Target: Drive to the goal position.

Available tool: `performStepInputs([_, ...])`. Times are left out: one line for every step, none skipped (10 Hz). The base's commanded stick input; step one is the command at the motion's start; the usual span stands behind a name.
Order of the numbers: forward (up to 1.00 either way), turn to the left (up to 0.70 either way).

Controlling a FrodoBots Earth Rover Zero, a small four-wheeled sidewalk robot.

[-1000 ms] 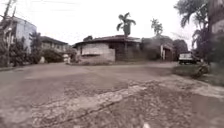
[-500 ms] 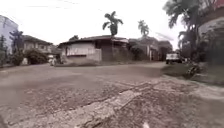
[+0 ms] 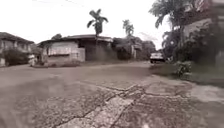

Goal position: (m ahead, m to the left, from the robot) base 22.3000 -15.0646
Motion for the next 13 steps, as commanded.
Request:
performStepInputs([0.85,0.01])
performStepInputs([0.85,0.01])
performStepInputs([0.85,0.01])
performStepInputs([0.85,0.01])
performStepInputs([0.85,0.01])
performStepInputs([0.85,0.01])
performStepInputs([0.85,0.01])
performStepInputs([0.85,0.01])
performStepInputs([0.85,0.01])
performStepInputs([0.85,0.01])
performStepInputs([0.85,0.01])
performStepInputs([0.85,0.01])
performStepInputs([0.85,0.01])
